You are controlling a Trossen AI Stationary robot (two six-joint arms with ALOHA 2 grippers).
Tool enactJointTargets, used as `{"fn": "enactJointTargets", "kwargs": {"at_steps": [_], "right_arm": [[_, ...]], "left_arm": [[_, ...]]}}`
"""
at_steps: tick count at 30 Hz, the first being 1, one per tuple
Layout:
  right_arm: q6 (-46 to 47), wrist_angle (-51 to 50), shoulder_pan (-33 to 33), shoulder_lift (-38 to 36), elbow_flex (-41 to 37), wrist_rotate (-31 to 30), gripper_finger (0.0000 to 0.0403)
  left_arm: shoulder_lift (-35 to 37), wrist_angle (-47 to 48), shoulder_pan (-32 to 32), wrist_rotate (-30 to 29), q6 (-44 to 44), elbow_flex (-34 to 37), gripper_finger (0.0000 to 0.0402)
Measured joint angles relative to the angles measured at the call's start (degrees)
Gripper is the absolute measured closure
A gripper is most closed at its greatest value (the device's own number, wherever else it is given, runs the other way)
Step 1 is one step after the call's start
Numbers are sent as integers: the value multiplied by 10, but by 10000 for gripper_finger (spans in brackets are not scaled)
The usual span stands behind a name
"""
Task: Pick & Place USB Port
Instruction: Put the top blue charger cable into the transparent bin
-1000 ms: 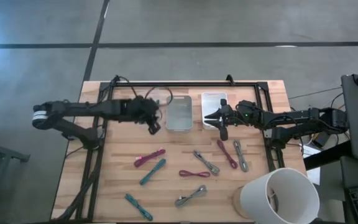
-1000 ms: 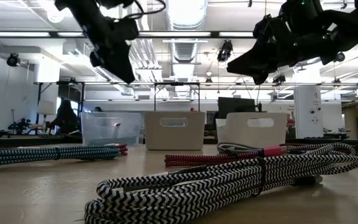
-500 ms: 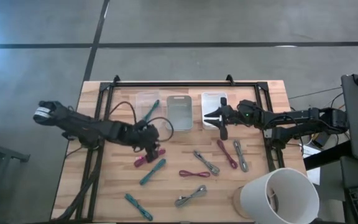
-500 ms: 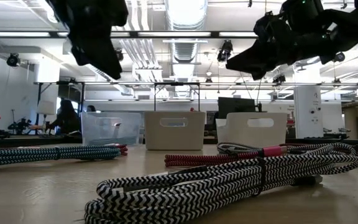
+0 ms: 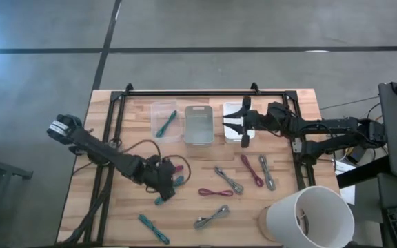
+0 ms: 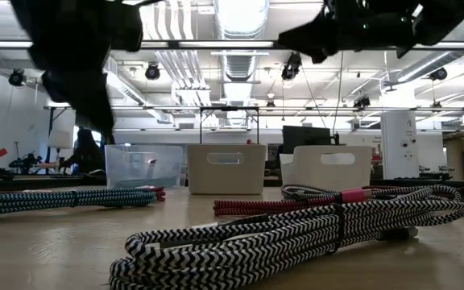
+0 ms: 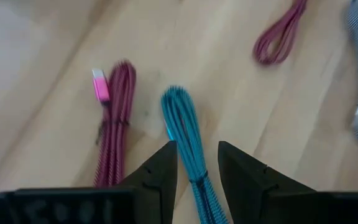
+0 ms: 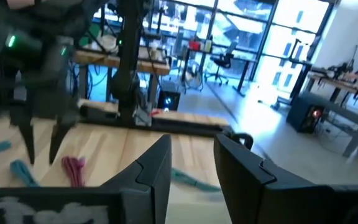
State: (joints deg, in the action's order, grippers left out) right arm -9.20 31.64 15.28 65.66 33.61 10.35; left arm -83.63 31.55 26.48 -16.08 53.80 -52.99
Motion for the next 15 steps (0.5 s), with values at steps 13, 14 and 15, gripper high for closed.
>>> {"fn": "enactJointTargets", "kwargs": {"at_steps": [13,14,15], "right_arm": [[-33,-15,0,0,17,0,291],[-33,-15,0,0,17,0,291],[-34,-15,0,0,17,0,290]], "left_arm": [[-94,-9,15,34,60,0,273],[-99,-10,15,38,58,0,271],[-103,-10,15,42,54,0,269]]}}
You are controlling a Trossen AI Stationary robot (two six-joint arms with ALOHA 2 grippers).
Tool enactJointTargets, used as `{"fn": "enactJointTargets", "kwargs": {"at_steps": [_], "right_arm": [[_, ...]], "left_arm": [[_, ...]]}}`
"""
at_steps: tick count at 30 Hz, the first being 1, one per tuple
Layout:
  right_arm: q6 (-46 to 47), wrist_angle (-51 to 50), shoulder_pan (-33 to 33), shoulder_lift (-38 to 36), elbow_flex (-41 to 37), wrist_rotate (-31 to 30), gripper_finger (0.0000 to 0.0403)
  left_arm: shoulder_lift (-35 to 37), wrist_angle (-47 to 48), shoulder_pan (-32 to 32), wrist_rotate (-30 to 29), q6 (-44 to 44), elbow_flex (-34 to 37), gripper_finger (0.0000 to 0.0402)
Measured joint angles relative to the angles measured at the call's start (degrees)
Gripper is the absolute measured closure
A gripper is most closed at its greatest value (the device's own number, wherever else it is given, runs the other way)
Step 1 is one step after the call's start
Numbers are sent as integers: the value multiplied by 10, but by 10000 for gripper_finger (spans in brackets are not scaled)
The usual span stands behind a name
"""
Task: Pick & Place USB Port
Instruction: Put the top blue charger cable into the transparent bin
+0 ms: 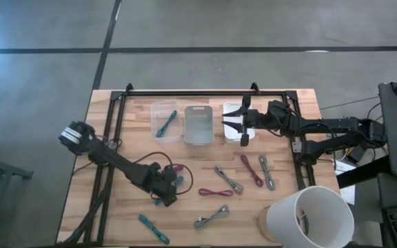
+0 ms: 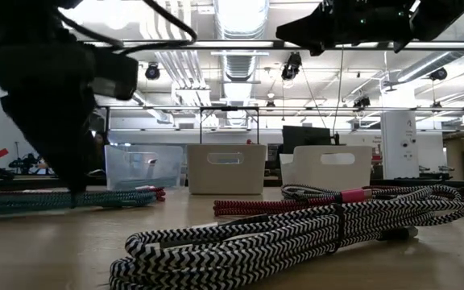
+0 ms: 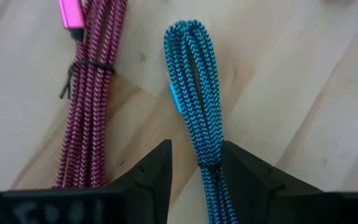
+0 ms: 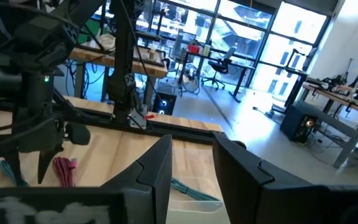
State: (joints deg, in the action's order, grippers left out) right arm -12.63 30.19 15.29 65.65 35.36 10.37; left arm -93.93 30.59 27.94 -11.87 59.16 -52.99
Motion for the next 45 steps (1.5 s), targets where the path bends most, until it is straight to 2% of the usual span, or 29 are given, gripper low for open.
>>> {"fn": "enactJointTargets", "kwargs": {"at_steps": [12,22,29,34,38,41,45], "right_arm": [[6,-17,0,0,0,0,300],[49,-40,0,0,0,1,314],[75,-62,0,0,0,1,324],[94,-69,0,0,-1,1,331],[96,-74,0,0,-1,1,335],[97,-74,0,0,-1,1,333],[96,-74,0,0,-1,1,329]], "left_arm": [[-19,-8,-3,6,-16,17,279],[-12,-10,-18,16,-24,23,389],[25,2,-41,15,-43,16,371],[81,18,-61,-38,-89,-4,386],[133,18,-93,-130,-128,-18,388],[158,23,-134,-176,-174,-26,382],[182,18,-210,-196,-241,-47,382]]}}
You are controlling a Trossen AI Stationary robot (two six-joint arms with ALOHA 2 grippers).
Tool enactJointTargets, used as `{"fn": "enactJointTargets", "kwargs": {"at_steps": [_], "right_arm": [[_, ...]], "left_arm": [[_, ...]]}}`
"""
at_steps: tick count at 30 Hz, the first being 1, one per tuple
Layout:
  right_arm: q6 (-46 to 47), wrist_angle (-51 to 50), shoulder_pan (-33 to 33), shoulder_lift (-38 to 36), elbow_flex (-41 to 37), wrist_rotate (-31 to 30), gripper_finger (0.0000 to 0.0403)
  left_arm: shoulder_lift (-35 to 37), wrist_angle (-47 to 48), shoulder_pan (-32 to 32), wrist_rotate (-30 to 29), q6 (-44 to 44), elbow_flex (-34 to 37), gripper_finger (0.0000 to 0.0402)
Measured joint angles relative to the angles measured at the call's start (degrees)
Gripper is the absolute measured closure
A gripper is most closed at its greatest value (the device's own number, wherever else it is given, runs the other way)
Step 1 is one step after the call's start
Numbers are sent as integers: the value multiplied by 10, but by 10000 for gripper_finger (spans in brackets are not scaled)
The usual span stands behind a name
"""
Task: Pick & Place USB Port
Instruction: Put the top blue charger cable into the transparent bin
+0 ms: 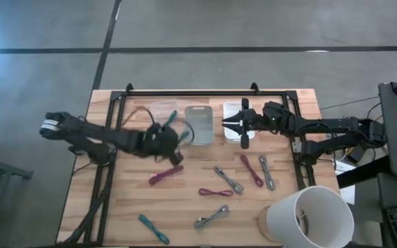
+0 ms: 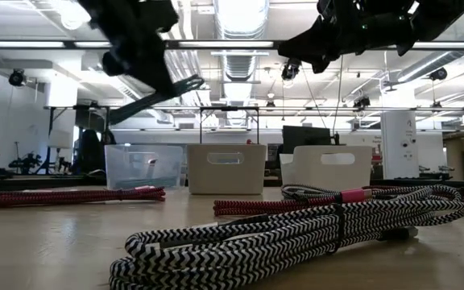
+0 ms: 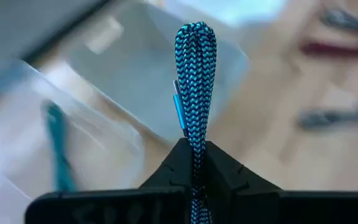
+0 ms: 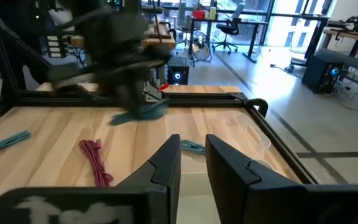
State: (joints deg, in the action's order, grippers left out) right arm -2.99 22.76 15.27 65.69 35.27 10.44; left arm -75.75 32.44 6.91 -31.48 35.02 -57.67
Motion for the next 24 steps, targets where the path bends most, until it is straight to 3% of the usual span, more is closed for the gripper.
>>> {"fn": "enactJointTargets", "kwargs": {"at_steps": [7,12,24], "right_arm": [[-1,-1,0,0,0,0,333],[-2,-3,0,0,0,0,338],[-2,-3,0,0,0,0,339]], "left_arm": [[7,1,-153,-1,-83,-12,380],[-23,2,-236,21,-84,4,379],[-137,-39,-295,73,-60,21,374]]}}
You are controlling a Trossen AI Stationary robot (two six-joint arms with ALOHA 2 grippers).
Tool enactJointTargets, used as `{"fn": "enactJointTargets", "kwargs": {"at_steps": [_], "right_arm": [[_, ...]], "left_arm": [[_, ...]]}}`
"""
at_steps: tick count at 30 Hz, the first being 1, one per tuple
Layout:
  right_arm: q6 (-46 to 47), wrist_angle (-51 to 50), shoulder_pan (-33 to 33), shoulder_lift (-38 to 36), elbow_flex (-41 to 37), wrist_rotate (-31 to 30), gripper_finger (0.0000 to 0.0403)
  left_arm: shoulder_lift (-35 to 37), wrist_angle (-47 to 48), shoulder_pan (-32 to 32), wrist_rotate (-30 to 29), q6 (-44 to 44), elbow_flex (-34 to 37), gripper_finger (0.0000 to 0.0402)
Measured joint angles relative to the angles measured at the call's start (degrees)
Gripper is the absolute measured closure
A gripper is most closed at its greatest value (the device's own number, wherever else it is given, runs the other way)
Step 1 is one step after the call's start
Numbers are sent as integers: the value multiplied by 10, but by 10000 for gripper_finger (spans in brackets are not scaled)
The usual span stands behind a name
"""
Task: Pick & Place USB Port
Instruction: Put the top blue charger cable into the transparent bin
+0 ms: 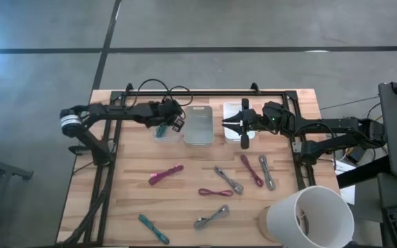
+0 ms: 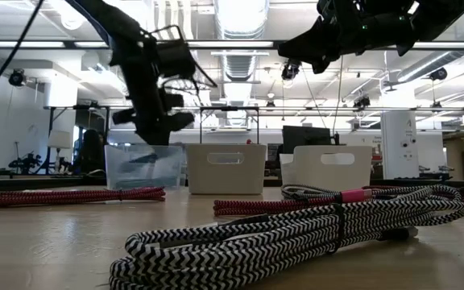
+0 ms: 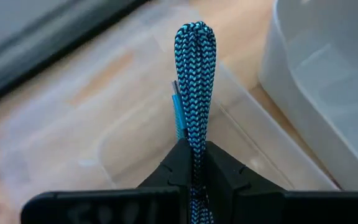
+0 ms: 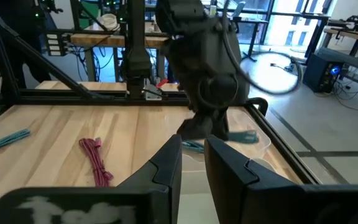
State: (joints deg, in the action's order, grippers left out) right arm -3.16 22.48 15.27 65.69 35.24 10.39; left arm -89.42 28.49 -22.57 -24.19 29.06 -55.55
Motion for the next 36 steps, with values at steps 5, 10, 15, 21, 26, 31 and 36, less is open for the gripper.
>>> {"fn": "enactJointTargets", "kwargs": {"at_steps": [5,10,15,21,26,31,36], "right_arm": [[0,0,0,0,0,0,339],[0,0,0,0,0,0,339],[0,0,0,0,0,0,339],[0,0,0,0,0,0,339],[0,0,0,0,0,0,339],[0,0,0,0,0,0,339],[0,0,0,0,0,0,339]], "left_arm": [[-33,-7,-2,27,5,0,376],[-50,-15,-2,35,21,-1,369],[-55,-21,-3,41,41,-1,365],[-55,-21,-5,40,43,-1,365],[-55,-21,-5,40,43,-1,365],[-55,-21,-6,41,43,0,352],[-56,-21,-8,54,23,0,322]]}}
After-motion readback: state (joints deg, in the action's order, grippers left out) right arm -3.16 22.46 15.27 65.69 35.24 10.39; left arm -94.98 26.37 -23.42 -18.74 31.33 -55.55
